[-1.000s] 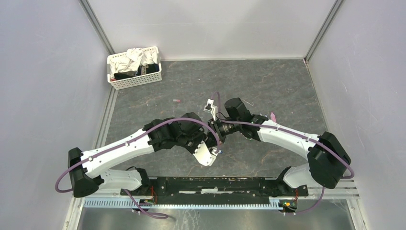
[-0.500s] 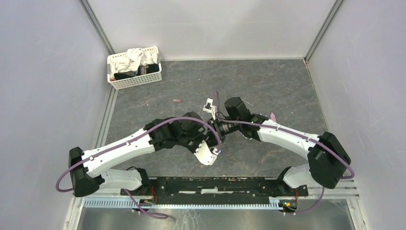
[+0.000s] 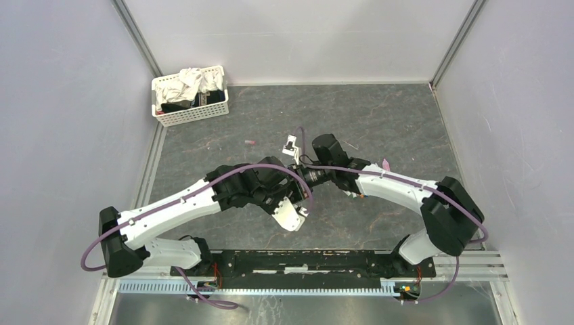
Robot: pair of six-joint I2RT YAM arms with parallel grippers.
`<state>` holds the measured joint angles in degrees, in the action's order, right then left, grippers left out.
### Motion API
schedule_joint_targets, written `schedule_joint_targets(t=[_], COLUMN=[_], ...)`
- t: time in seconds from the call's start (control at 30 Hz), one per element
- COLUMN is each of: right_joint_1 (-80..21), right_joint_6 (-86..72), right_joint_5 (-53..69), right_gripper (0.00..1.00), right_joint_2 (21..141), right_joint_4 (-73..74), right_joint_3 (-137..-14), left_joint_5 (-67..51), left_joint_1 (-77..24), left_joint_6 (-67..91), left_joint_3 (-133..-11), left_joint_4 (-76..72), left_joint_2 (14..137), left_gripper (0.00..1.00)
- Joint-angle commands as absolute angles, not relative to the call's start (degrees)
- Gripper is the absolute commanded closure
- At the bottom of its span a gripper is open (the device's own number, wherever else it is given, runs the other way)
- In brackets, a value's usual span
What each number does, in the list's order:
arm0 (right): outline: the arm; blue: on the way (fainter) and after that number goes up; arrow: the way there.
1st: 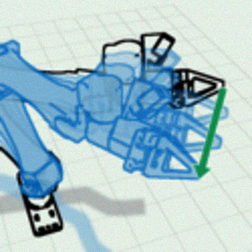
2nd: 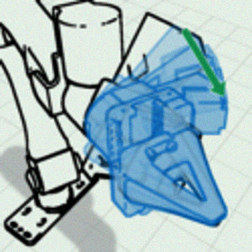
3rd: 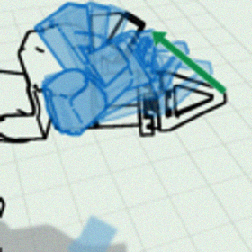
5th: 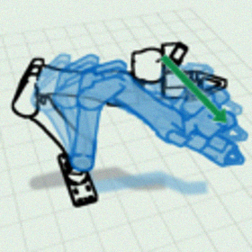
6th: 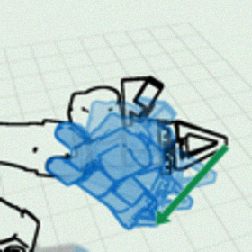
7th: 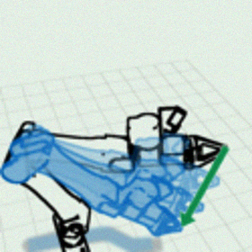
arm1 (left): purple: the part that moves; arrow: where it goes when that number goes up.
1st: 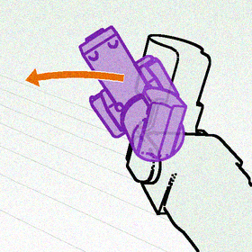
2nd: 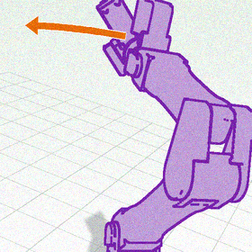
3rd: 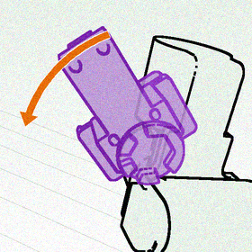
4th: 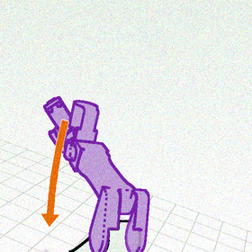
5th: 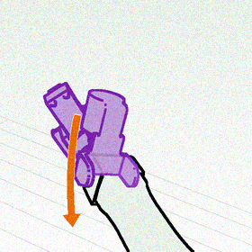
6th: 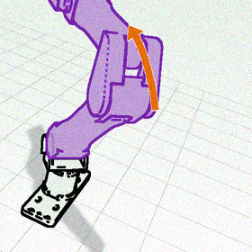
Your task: Open the pen caps
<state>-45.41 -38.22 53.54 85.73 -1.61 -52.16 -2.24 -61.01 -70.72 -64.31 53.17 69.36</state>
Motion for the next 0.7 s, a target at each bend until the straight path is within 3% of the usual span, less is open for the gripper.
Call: schedule_joint_targets(t=[0.0,0.07,0.1,0.43,0.5,0.53,0.57,0.63,0.67], right_joint_1=[-45.7,-45.7,-45.7,-45.9,-45.6,-46.5,-48.6,-48.6,-46.2], right_joint_6=[-44.1,-44.6,-44.3,-34.6,-27.3,-22.3,-20.6,-33.0,-38.3], right_joint_5=[50.0,48.2,47.2,41.2,40.8,40.8,39.9,41.5,43.6], right_gripper=[0.76,0.97,1.0,1.0,1.0,1.0,1.0,1.0,1.0], right_joint_2=[87.8,88.5,89.0,96.6,100.4,97.0,88.9,65.0,59.0], right_joint_4=[-14.7,-16.0,-15.3,-0.4,13.3,18.8,18.2,2.8,-2.3], right_joint_3=[-57.5,-58.3,-59.0,-65.9,-71.2,-65.2,-51.7,-19.4,-11.6], left_joint_5=[-7.1,-7.4,-7.8,-8.8,-6.8,-4.6,-6.3,-12.7,-12.8], left_joint_1=[-62.0,-62.0,-61.9,-60.9,-60.6,-56.6,-45.6,-16.7,-13.5], left_joint_6=[-69.0,-68.9,-69.2,-74.4,-77.9,-79.6,-84.2,-104.1,-107.1], left_joint_3=[-67.8,-68.2,-68.2,-69.5,-72.4,-73.9,-75.3,-74.1,-73.5], left_joint_4=[50.2,49.9,49.8,51.0,53.4,56.0,58.3,62.7,63.6], left_joint_2=[70.6,70.7,70.8,72.6,74.1,74.1,73.5,72.4,72.4], left_gripper=[0.98,0.98,0.98,0.98,0.98,0.98,0.98,0.98,0.98])
